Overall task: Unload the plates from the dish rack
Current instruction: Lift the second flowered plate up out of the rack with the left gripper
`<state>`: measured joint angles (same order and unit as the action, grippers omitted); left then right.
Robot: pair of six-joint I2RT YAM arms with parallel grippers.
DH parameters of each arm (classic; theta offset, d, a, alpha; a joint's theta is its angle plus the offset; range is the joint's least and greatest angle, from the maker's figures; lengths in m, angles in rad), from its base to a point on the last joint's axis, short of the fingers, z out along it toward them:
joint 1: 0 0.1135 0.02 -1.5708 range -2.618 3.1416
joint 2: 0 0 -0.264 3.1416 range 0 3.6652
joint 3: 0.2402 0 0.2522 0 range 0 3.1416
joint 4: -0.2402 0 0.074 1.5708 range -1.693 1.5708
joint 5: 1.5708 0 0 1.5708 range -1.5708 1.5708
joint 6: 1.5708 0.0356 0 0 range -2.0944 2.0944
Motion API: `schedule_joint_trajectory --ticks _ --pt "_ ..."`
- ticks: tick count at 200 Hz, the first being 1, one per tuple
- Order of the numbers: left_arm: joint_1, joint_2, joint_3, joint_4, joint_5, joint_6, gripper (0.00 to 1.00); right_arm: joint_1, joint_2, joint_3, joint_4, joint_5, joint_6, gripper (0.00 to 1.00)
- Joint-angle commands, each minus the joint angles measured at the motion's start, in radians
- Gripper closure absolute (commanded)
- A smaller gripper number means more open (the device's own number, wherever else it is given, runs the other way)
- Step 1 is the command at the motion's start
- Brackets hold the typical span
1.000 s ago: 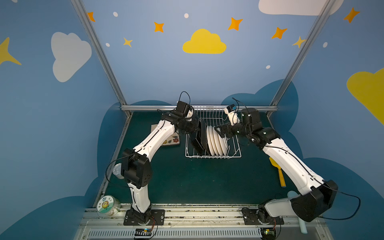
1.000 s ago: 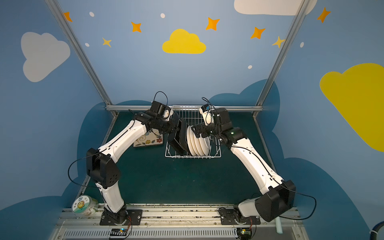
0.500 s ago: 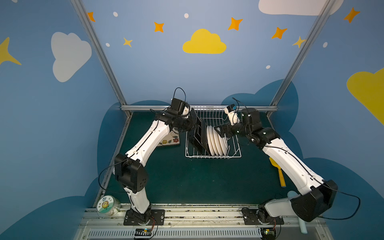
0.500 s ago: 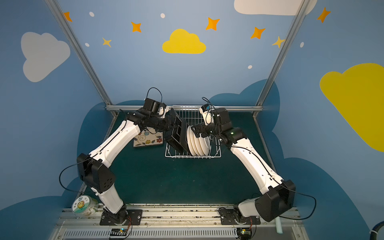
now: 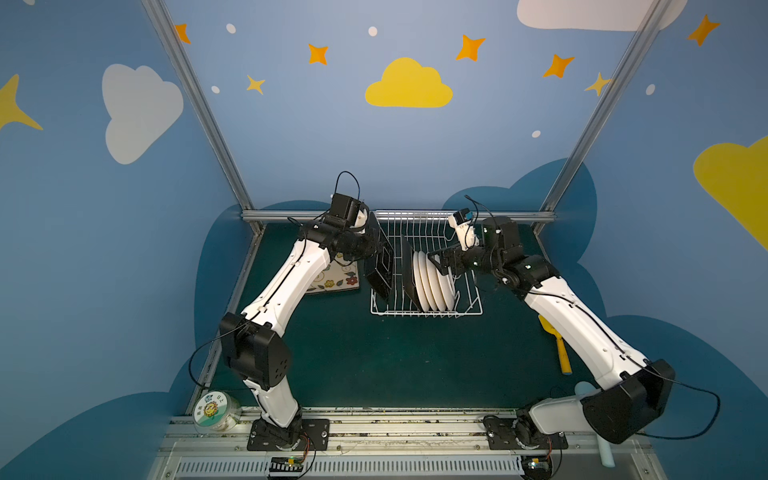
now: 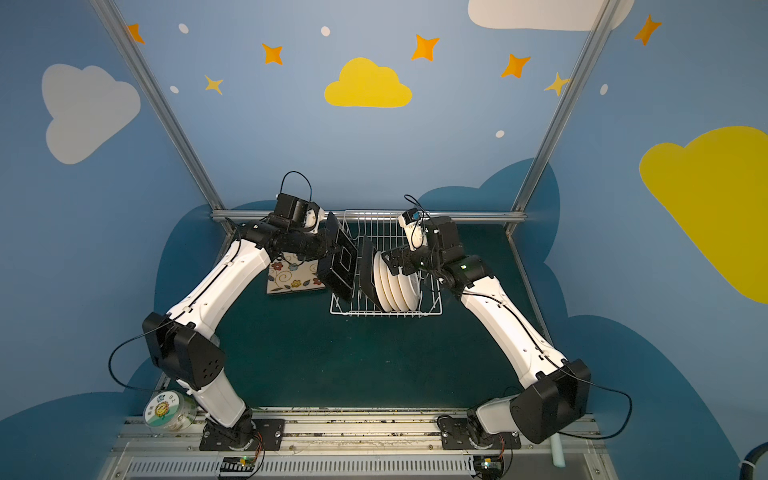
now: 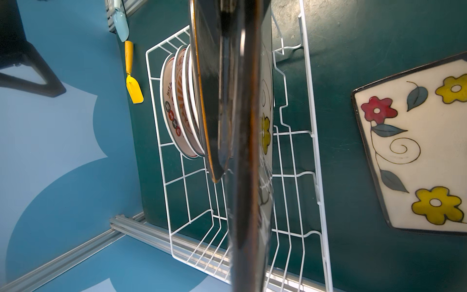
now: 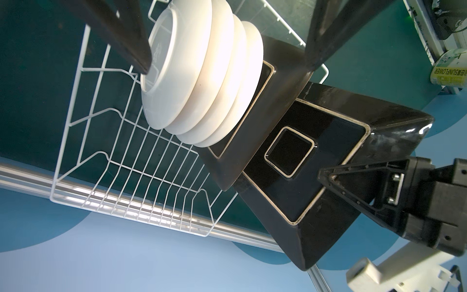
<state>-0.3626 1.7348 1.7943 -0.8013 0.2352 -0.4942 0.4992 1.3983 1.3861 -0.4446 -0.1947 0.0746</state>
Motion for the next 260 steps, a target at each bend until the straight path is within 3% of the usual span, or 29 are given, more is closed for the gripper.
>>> schedule_joint_trajectory --ticks 1,80,169,212,260 --pt "0.011 -0.088 0.094 0.103 -0.028 0.058 0.97 0.004 -0.015 -0.002 0.019 -0.013 0.017 0.06" --pt "0.011 -0.121 0.137 0.202 -0.051 0.196 0.97 -0.026 -0.005 0.057 -0.002 -0.043 0.110 0.06" --pt "-0.078 -0.263 -0.076 0.494 -0.168 0.659 0.97 -0.177 0.047 0.102 0.062 -0.309 0.433 0.05" --pt "-0.116 -0.348 -0.241 0.677 -0.197 0.928 0.97 -0.212 0.103 0.192 0.017 -0.379 0.552 0.05" --pt "-0.148 -0.381 -0.326 0.760 -0.234 1.162 0.97 -0.237 0.186 0.250 0.073 -0.499 0.705 0.06"
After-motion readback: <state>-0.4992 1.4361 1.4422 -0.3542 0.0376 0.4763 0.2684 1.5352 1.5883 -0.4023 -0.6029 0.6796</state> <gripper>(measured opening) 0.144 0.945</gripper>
